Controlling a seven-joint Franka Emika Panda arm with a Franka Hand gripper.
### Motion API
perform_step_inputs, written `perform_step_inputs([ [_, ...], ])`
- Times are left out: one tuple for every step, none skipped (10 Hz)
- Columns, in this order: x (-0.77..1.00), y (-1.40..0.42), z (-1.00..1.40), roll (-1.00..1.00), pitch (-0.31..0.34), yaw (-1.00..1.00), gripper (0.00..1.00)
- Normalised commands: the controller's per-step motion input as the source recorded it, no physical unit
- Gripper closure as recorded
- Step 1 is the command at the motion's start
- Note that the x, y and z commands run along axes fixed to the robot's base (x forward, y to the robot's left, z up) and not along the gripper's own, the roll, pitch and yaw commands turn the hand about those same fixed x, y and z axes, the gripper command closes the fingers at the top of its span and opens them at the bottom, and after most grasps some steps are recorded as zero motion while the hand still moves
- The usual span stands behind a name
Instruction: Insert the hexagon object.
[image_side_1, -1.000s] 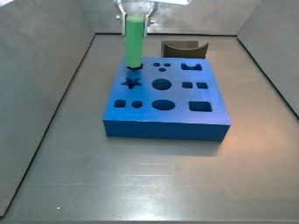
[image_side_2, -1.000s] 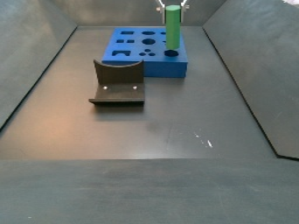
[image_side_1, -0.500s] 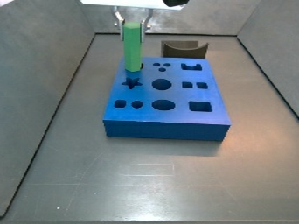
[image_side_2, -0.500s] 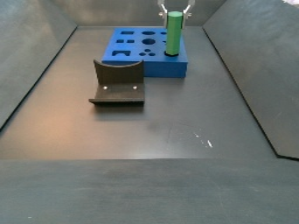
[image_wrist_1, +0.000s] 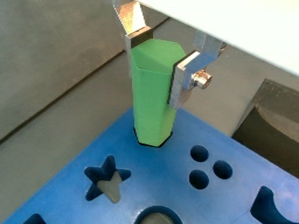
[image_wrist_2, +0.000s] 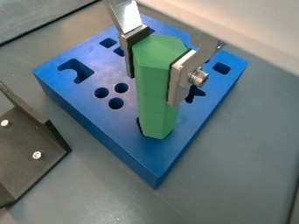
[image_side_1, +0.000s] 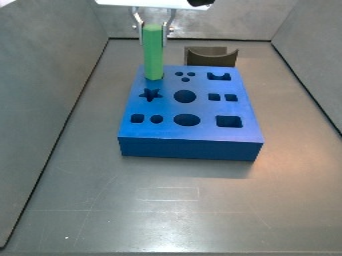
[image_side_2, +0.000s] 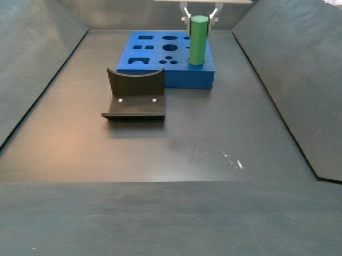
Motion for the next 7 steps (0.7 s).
perform_step_inputs([
  [0.0, 0.0, -0.59, 0.05, -0.307, 0.0, 1.0],
  [-0.04, -0.05, -0.57, 0.12, -0.299, 0.03, 1.0],
  [-0.09, -0.03, -0.55, 0.14, -0.3, 0.06, 1.0],
  [-0.11, -0.07, -0.5, 0.19, -0.271, 0.06, 1.0],
  [-0.04, -0.15, -0.36, 0.22, -0.164, 0.05, 1.0],
  [0.0, 0.0, 0.0, 0.02, -0.006, 0.0, 1.0],
  [0.0, 0.0, 0.0, 0.0, 0.0, 0.0, 1.0],
])
